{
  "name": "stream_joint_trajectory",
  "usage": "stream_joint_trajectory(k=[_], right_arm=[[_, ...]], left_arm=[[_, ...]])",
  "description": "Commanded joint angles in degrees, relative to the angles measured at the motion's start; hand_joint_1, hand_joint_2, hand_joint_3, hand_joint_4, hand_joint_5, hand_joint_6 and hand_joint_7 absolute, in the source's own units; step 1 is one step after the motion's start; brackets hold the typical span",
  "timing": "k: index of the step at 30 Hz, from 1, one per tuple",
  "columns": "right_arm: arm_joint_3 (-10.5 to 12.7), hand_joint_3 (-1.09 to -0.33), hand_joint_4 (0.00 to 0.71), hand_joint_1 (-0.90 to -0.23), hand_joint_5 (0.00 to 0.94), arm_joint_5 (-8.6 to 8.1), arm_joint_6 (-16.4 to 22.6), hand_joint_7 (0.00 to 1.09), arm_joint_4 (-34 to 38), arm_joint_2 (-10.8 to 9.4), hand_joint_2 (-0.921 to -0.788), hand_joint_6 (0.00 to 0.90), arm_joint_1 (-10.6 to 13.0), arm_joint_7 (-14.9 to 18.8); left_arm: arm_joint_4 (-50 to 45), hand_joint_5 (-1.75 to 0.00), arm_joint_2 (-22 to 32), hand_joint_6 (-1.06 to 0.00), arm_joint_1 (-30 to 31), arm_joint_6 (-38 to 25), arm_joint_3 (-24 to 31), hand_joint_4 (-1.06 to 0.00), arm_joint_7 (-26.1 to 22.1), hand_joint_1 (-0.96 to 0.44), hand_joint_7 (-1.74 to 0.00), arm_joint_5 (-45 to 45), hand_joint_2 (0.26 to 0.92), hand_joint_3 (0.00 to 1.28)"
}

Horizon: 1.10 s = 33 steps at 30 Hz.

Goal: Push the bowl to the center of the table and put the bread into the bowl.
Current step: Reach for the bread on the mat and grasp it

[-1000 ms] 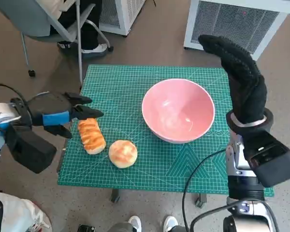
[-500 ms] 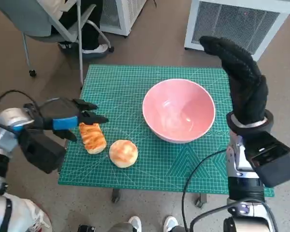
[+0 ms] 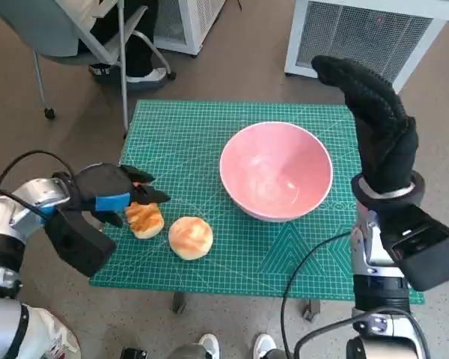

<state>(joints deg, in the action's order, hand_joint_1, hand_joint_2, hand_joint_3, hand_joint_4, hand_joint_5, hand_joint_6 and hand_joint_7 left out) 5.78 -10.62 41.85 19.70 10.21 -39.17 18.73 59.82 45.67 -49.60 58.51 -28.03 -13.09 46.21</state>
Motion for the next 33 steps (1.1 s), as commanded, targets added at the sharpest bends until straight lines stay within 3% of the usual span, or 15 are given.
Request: stream_joint_trajectory(k=[1, 4, 10, 11, 12, 13, 14, 15, 18, 21, 33], right_arm=[[0.1, -0.729, 0.315, -0.552, 0.016, 0.21, -0.8, 0.70, -0.4, 0.5, -0.921, 0.047, 1.7, 0.0], [0.1, -0.728, 0.315, -0.556, 0.015, 0.42, -0.7, 0.70, -0.7, 0.5, -0.921, 0.047, 2.0, -0.1], [0.3, -0.727, 0.312, -0.561, 0.013, 0.84, -0.6, 0.70, -1.1, 0.8, -0.921, 0.046, 2.2, -0.3], [0.3, -0.727, 0.312, -0.560, 0.012, 0.89, -0.5, 0.70, -1.1, 0.8, -0.921, 0.046, 2.2, -0.3], [0.3, -0.727, 0.312, -0.560, 0.012, 1.00, -0.4, 0.70, -1.0, 0.8, -0.921, 0.046, 2.2, -0.4], [0.3, -0.728, 0.311, -0.559, 0.012, 1.08, -0.4, 0.70, -1.0, 0.9, -0.921, 0.046, 2.3, -0.4], [0.3, -0.728, 0.311, -0.558, 0.011, 1.17, -0.3, 0.70, -0.8, 0.9, -0.921, 0.046, 2.2, -0.5], [0.4, -0.728, 0.310, -0.558, 0.011, 1.24, -0.2, 0.70, -0.8, 0.9, -0.921, 0.046, 2.2, -0.5], [0.4, -0.729, 0.308, -0.561, 0.009, 1.48, 0.1, 0.70, -0.4, 0.9, -0.921, 0.045, 2.2, -0.6], [0.4, -0.730, 0.306, -0.562, 0.008, 1.81, 0.5, 0.70, -0.1, 0.8, -0.921, 0.044, 2.2, -0.8], [0.4, -0.733, 0.301, -0.569, 0.004, 1.83, 1.2, 0.71, 1.0, 0.7, -0.921, 0.040, 2.1, -0.9]], left_arm=[[2.1, -0.02, -1.3, -0.60, -1.0, -0.2, -2.3, -0.53, 2.6, -0.09, -0.03, 2.2, 0.721, 0.00], [3.6, -0.02, -2.2, -0.63, -1.1, -0.7, -3.2, -0.58, 2.3, -0.05, -0.03, 2.1, 0.746, 0.01], [5.6, -0.04, -3.2, -0.84, -1.8, -2.9, -4.9, -0.82, 2.2, 0.03, -0.06, 2.4, 0.847, 0.02], [5.8, -0.05, -3.2, -0.78, -2.0, -3.1, -5.1, -0.88, 2.3, -0.11, -0.48, 2.4, 0.874, 0.04], [6.0, -0.05, -3.2, -0.75, -2.1, -3.3, -5.3, -0.90, 2.6, -0.16, -0.64, 2.4, 0.883, 0.05], [6.1, -0.25, -3.2, -0.73, -2.3, -3.4, -5.4, -0.87, 2.9, -0.16, -0.84, 2.4, 0.897, 0.06], [6.3, -0.56, -3.1, -0.71, -2.4, -3.6, -5.5, -0.80, 3.1, -0.10, -0.96, 2.4, 0.905, 0.06], [6.5, -0.77, -3.1, -0.70, -2.5, -3.8, -5.6, -0.75, 3.3, -0.07, -1.03, 2.3, 0.911, 0.06], [7.0, -1.02, -2.8, -0.69, -2.9, -4.0, -5.7, -0.71, 3.6, -0.02, -1.09, 1.8, 0.917, 0.05], [7.2, -1.13, -2.5, -0.70, -3.3, -3.7, -5.4, -0.70, 3.7, 0.00, -1.05, 1.1, 0.919, 0.04], [5.4, -1.20, -0.4, -0.74, -6.3, -1.2, -0.7, -0.70, -1.1, 0.00, -0.99, -5.7, 0.920, 0.02]])
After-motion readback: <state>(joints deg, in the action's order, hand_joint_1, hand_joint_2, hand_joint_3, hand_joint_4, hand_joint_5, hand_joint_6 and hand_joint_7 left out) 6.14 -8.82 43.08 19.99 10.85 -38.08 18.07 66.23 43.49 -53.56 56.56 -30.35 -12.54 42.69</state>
